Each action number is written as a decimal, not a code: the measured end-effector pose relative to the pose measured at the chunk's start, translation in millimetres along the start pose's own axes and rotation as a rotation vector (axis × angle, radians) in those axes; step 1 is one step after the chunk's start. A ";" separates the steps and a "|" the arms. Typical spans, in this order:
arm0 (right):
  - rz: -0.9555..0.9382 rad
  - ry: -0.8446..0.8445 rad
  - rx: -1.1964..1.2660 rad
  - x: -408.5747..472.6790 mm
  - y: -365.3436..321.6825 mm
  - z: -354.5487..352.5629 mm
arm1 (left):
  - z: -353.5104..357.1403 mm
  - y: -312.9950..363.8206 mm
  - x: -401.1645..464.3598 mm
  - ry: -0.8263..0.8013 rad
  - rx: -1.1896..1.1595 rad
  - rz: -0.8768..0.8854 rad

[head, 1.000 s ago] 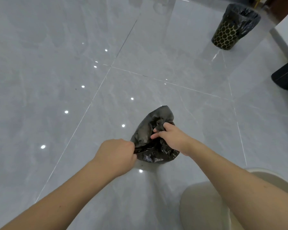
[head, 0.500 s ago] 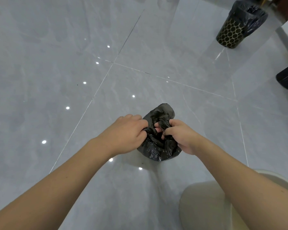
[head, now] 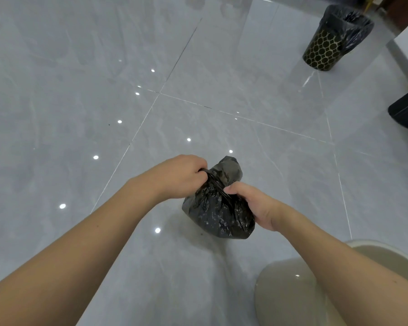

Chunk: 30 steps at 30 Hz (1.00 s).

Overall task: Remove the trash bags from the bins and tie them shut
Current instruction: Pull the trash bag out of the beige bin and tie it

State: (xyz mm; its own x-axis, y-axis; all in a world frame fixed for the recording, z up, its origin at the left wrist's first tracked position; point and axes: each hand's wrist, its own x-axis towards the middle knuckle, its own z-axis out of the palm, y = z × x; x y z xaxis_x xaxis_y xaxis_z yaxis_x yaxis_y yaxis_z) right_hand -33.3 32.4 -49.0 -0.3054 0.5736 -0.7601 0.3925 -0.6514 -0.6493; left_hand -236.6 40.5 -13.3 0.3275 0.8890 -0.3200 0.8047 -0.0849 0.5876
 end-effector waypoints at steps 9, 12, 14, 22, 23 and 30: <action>0.008 -0.048 -0.607 2.3 -4.8 6.2 | -10.1 7.5 5.7 -0.073 -0.155 0.004; -0.005 -0.014 -0.716 8.7 -5.3 5.9 | -1.3 4.1 10.6 0.023 -0.280 0.002; -0.026 0.028 -0.698 7.6 -8.2 3.9 | 5.8 -0.6 14.1 0.011 -0.427 -0.028; -0.031 0.014 -0.320 -10.6 -11.9 -10.7 | 31.6 -12.8 24.8 0.042 -0.589 -0.062; -0.016 -0.050 -0.272 -14.0 -12.9 -11.5 | 34.1 -12.6 26.1 0.041 -0.604 -0.063; -0.233 0.198 -0.851 -1.0 -3.1 -17.4 | 52.8 -9.9 35.1 0.091 -0.770 -0.100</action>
State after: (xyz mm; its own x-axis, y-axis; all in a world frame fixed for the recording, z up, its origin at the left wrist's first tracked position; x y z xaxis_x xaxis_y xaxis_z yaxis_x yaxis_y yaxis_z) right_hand -19.1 42.5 -45.8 -0.3338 0.7711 -0.5422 0.8723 0.0346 -0.4878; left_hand -206.9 48.8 -69.6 0.2030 0.9123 -0.3556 0.2465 0.3039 0.9203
